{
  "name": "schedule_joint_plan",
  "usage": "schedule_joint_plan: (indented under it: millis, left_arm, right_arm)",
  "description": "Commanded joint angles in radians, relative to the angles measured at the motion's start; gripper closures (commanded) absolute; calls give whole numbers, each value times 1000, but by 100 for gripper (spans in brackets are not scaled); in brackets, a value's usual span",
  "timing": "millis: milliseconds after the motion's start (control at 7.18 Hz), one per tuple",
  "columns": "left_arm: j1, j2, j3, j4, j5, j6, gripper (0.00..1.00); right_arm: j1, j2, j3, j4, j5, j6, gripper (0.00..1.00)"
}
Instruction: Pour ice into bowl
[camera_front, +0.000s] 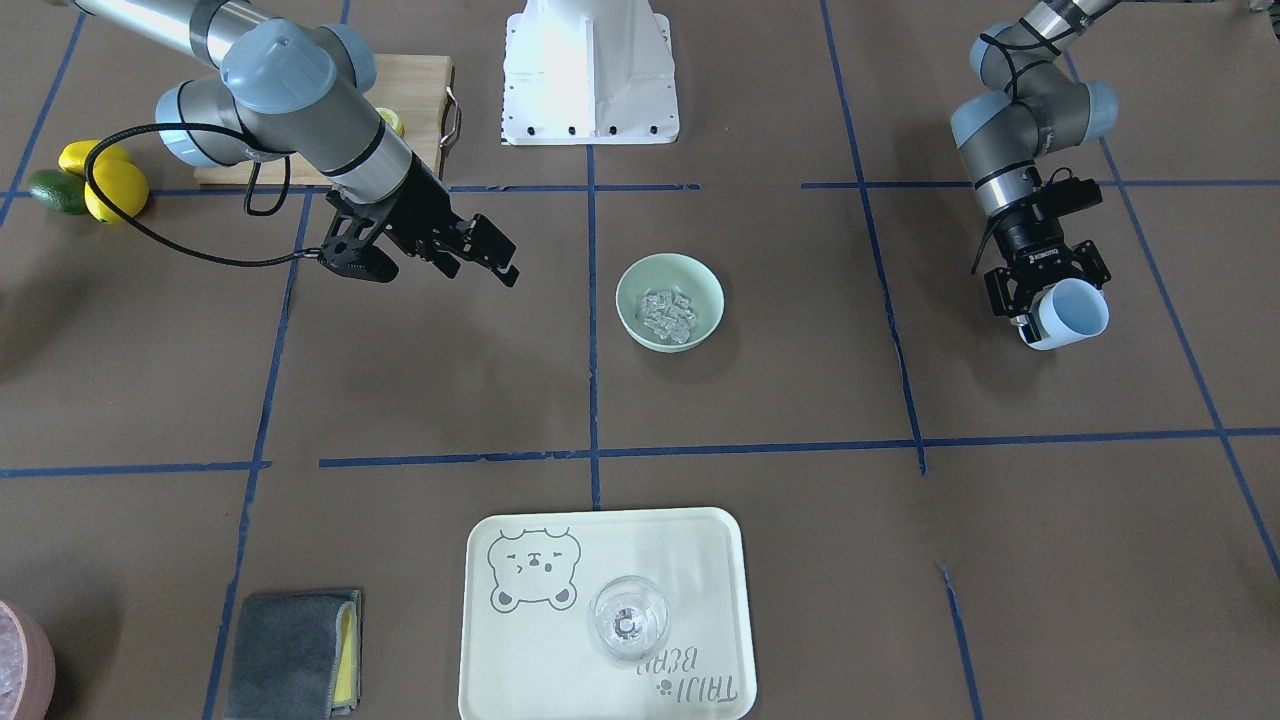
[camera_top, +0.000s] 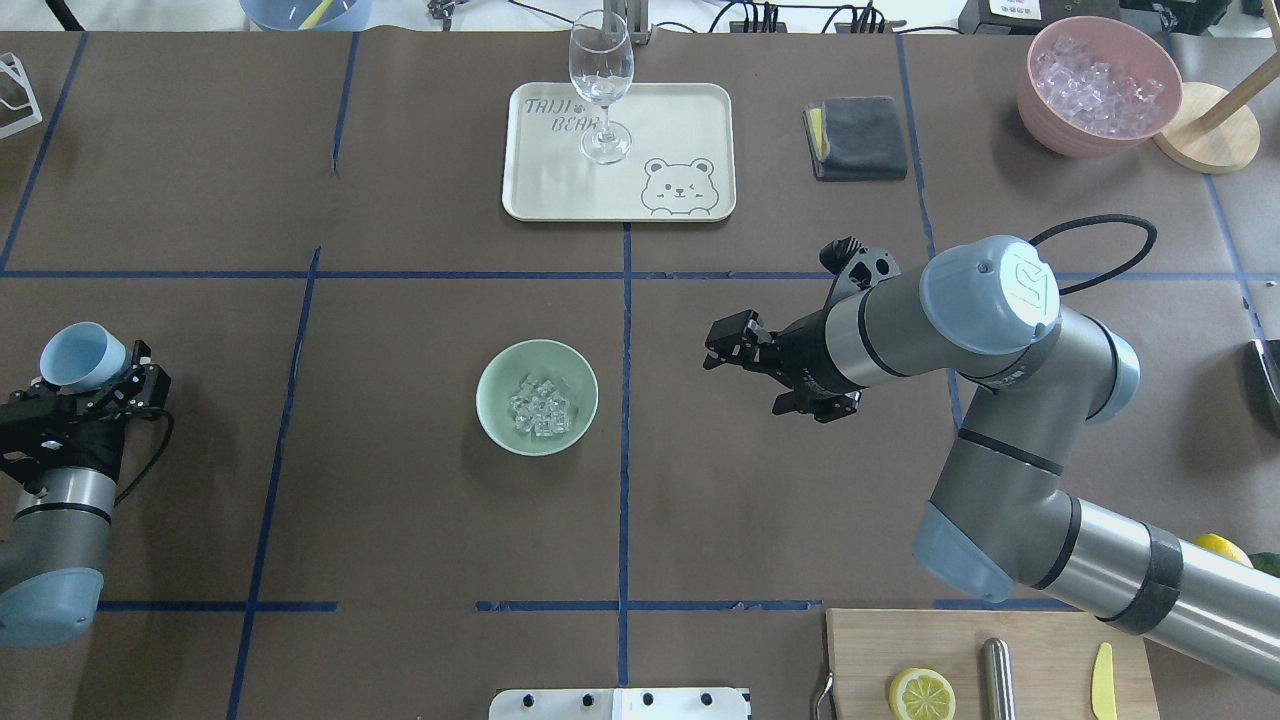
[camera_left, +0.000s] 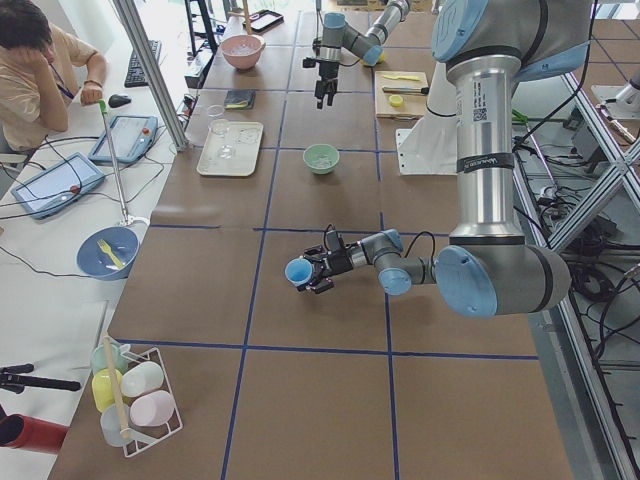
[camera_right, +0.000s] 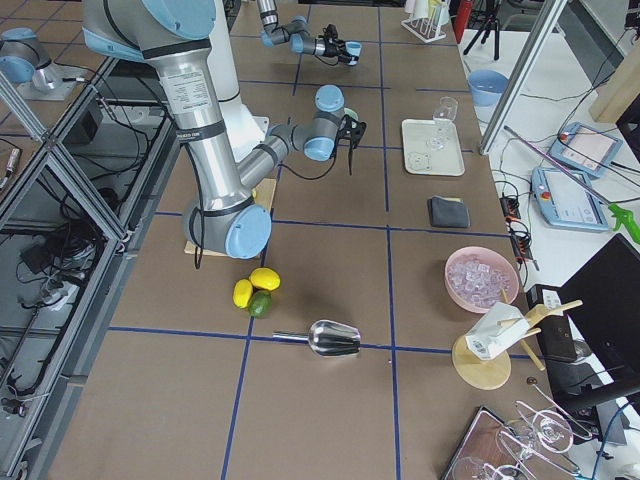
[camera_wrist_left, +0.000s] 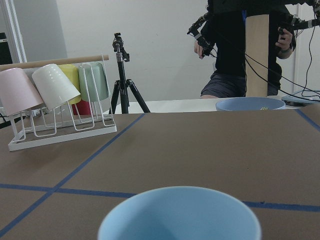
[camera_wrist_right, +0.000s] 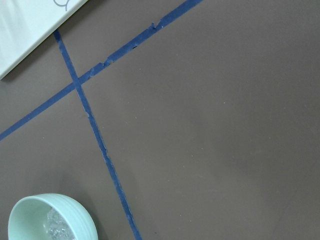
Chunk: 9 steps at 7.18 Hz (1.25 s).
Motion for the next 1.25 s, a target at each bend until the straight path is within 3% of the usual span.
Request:
schedule_joint_plan:
  millis: [0, 1115]
  left_arm:
    - [-2, 8, -8, 0, 0, 1, 0]
    - [-11, 155, -250, -2, -2, 67, 0]
  right_arm:
    - [-3, -2, -1, 0, 0, 1, 0]
    - [-9, 5, -4, -3, -8, 1, 0]
